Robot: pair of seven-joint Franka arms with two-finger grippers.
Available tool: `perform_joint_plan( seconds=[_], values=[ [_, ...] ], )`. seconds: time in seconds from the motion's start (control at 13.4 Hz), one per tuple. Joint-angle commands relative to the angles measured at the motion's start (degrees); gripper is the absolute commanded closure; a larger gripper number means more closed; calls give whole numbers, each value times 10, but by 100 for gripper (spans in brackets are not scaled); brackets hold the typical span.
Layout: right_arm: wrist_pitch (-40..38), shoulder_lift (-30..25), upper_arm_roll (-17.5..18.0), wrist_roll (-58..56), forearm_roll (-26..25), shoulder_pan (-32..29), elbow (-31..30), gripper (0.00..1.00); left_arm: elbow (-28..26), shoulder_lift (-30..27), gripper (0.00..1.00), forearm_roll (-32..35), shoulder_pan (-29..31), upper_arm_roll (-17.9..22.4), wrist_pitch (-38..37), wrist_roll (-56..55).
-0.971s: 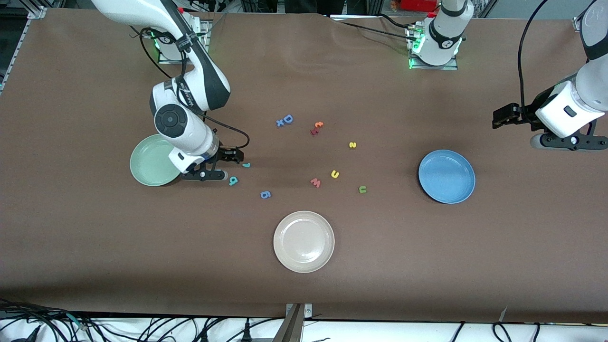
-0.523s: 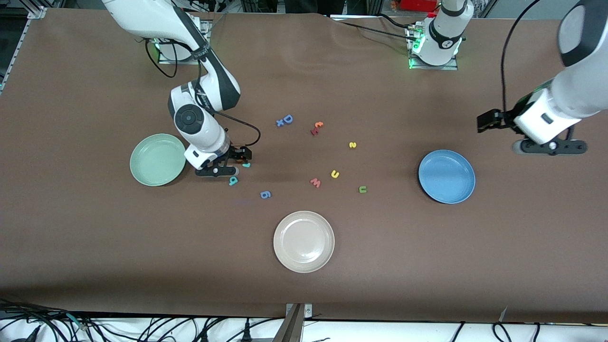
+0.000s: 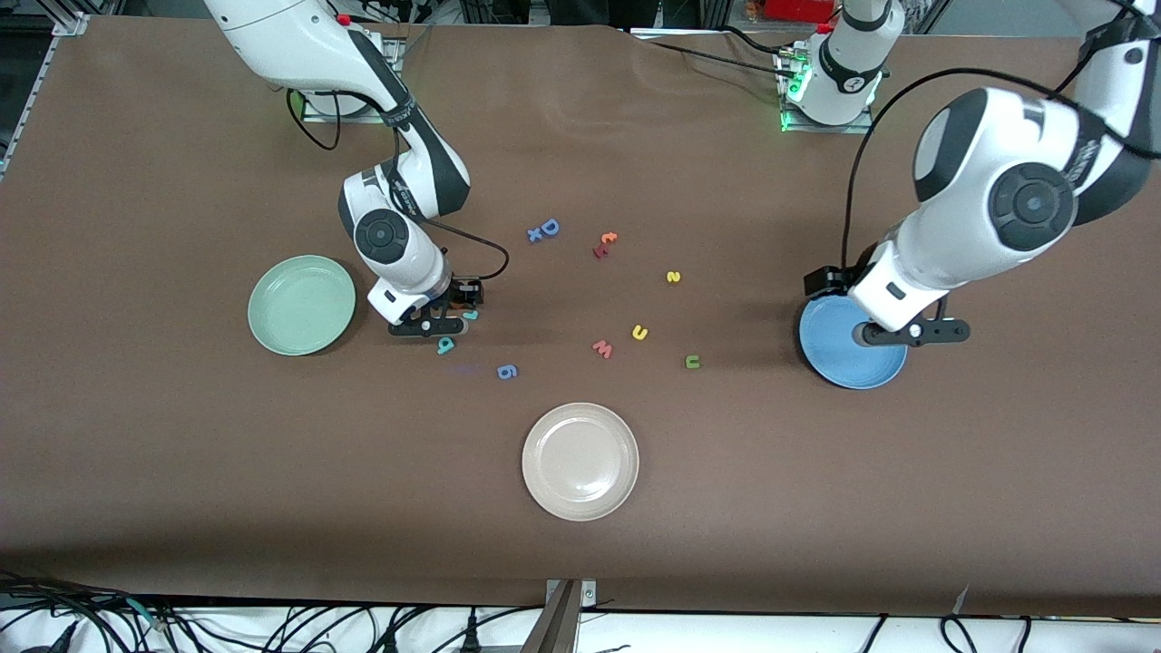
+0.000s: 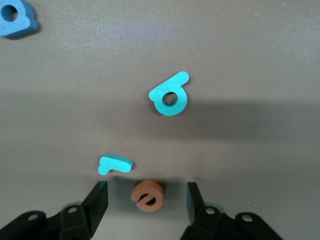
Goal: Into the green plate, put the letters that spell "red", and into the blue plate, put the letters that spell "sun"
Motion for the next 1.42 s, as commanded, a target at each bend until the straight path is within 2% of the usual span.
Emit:
perform_joint_plan(
  seconds=[0.0,0.07,0.37,0.45,0.6,0.67,0.75,0.9,1.05,1.34],
  values=[
    [10,0,0,-4,8,2,-9,35,-57,-6,0,-11,3,-20,68,-7],
    [11,1,-1,-4,8,2,-9,36,-77,-2,0,-15,1,-29,101,-8],
    [10,1,-1,-5,8,2,-9,59,-122,45,0,-34,-2,-72,234,-54],
    [10,1,-1,-5,8,2,-10,68,-128,61,0,-33,-2,-74,266,-56],
    [10,1,-1,-5,8,2,-10,75,-128,99,0,-28,-37,-74,325,-75],
    [10,1,-1,-5,8,2,-10,83,-127,119,0,-19,-50,-72,359,-112],
    [7,1,-1,-4,8,2,-10,86,-121,137,0,15,-59,-72,378,-133],
    [-15,-15,-2,-5,8,2,-9,86,-85,179,0,67,-53,-71,382,-146],
    [-76,-53,-14,-11,8,-3,5,86,-50,215,0,70,-60,-68,378,-142],
    [-174,-98,-85,-44,8,-3,29,86,-18,259,0,112,-63,-66,378,-142]
  ],
)
